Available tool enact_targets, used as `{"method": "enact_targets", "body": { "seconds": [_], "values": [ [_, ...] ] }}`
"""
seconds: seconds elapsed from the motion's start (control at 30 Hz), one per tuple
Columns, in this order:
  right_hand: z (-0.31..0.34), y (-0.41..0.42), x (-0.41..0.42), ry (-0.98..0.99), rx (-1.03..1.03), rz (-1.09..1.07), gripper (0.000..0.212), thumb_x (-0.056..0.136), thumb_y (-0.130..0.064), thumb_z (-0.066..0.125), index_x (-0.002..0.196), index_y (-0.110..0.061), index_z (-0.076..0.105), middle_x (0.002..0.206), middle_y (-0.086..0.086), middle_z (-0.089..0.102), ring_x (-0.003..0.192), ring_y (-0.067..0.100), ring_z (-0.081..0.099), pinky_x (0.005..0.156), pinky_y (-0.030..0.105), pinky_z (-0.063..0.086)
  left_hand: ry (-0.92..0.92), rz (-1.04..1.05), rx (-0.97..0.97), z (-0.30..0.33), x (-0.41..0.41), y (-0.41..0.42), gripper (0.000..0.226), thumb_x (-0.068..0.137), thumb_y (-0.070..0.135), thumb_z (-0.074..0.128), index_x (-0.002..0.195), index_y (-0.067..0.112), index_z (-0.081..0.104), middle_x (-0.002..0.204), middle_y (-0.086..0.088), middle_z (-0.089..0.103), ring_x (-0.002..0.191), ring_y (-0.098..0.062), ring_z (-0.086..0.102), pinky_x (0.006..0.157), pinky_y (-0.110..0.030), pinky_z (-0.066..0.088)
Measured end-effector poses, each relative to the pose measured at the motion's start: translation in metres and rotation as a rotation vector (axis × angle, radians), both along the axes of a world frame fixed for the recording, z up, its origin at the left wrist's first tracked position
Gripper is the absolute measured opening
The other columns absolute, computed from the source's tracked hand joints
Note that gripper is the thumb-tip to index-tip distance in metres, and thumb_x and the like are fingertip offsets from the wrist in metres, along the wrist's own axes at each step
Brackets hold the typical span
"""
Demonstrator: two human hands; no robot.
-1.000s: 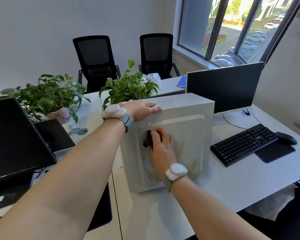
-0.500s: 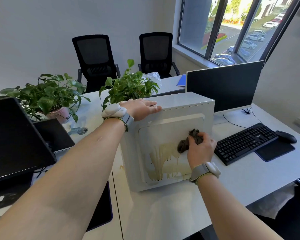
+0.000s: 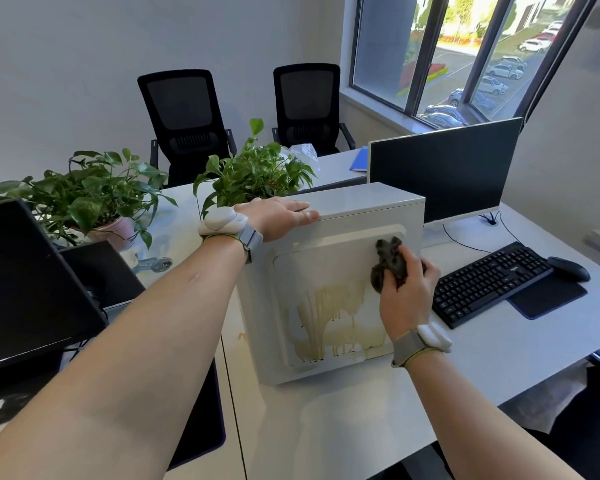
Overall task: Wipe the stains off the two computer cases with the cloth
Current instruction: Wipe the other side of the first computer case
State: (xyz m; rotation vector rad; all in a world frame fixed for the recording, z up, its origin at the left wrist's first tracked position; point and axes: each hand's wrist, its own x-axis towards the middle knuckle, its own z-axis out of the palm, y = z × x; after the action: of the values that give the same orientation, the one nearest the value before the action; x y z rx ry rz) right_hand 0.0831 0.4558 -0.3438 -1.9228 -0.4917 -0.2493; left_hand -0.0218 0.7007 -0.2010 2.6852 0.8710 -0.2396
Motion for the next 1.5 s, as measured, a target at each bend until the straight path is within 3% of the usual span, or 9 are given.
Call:
{"method": "enact_targets", "body": {
  "seconds": [0.13,0.23,0.43,0.63,0.83,1.0,1.17,1.33,1.5],
  "values": [
    [-0.008,-0.002,0.004,-0.25,-0.216,0.162,0.052,0.091,-0.011,0.071,0.14,-0.022,0.056,0.144,0.006,0.035,0.124,0.03,0.05,0.099,0.042,0.054,-0.006,-0.007,-0.005,-0.003,0.001,0.006,0.085,0.073,0.102,0.02,0.148,0.064,0.032,0.164,0.025,0.027,0.154,-0.033,0.021,0.12,-0.055,0.017],
    [-0.033,-0.014,0.004,-0.261,-0.332,0.191,0.056,0.084,0.001,0.07,0.136,-0.017,0.061,0.144,0.008,0.034,0.117,0.042,0.056,0.088,0.049,0.059,-0.012,-0.006,0.001,-0.002,0.002,0.005,0.081,0.077,0.099,0.021,0.148,0.064,0.033,0.164,0.024,0.027,0.154,-0.033,0.022,0.12,-0.055,0.017],
    [-0.014,-0.013,-0.001,-0.213,-0.203,0.151,0.056,0.084,0.009,0.065,0.133,-0.018,0.065,0.142,0.005,0.039,0.115,0.029,0.054,0.092,0.037,0.053,-0.025,-0.004,-0.026,-0.006,0.004,0.01,0.093,0.064,0.106,0.017,0.146,0.065,0.034,0.163,0.026,0.029,0.154,-0.03,0.024,0.122,-0.056,0.018],
    [-0.039,-0.017,0.0,-0.327,-0.417,0.249,0.043,0.074,0.013,0.074,0.11,-0.011,0.077,0.129,0.014,0.056,0.093,0.039,0.065,0.073,0.026,0.047,-0.045,0.009,-0.033,-0.009,0.006,0.015,0.098,0.058,0.11,0.016,0.144,0.067,0.034,0.162,0.026,0.032,0.154,-0.027,0.025,0.122,-0.057,0.019],
    [-0.014,-0.007,-0.005,-0.29,-0.335,0.2,0.048,0.079,0.011,0.068,0.121,-0.013,0.073,0.138,0.013,0.05,0.108,0.034,0.06,0.084,0.033,0.054,-0.055,0.005,-0.054,-0.013,0.01,0.021,0.105,0.051,0.113,0.015,0.143,0.067,0.036,0.161,0.026,0.033,0.153,-0.025,0.027,0.122,-0.058,0.019],
    [-0.038,-0.017,-0.013,-0.269,-0.504,0.274,0.034,0.075,0.01,0.073,0.101,-0.011,0.077,0.125,0.013,0.054,0.085,0.039,0.063,0.065,0.029,0.048,-0.056,0.0,-0.036,-0.013,0.009,0.021,0.108,0.049,0.113,0.012,0.144,0.067,0.035,0.163,0.024,0.032,0.154,-0.027,0.026,0.122,-0.058,0.019],
    [-0.016,-0.007,-0.019,-0.26,-0.336,0.195,0.05,0.078,0.012,0.067,0.121,-0.013,0.073,0.135,0.014,0.051,0.101,0.029,0.059,0.077,0.028,0.05,-0.049,0.004,-0.031,-0.01,0.007,0.017,0.096,0.06,0.108,0.016,0.144,0.066,0.035,0.162,0.024,0.032,0.153,-0.027,0.027,0.121,-0.059,0.019],
    [-0.027,-0.009,-0.025,-0.186,-0.54,0.275,0.024,0.076,0.006,0.067,0.094,-0.009,0.072,0.116,0.009,0.053,0.071,0.034,0.06,0.056,0.026,0.043,-0.054,0.005,-0.028,-0.011,0.007,0.016,0.095,0.061,0.107,0.017,0.144,0.066,0.035,0.162,0.024,0.032,0.153,-0.027,0.027,0.121,-0.057,0.02],
    [-0.003,0.0,-0.025,-0.197,-0.348,0.205,0.041,0.079,0.005,0.066,0.115,-0.014,0.074,0.129,0.007,0.055,0.087,0.018,0.054,0.071,0.024,0.046,-0.074,0.015,-0.037,-0.015,0.01,0.021,0.105,0.048,0.114,0.013,0.14,0.069,0.037,0.16,0.024,0.037,0.151,-0.025,0.031,0.12,-0.057,0.023]
  ]
}}
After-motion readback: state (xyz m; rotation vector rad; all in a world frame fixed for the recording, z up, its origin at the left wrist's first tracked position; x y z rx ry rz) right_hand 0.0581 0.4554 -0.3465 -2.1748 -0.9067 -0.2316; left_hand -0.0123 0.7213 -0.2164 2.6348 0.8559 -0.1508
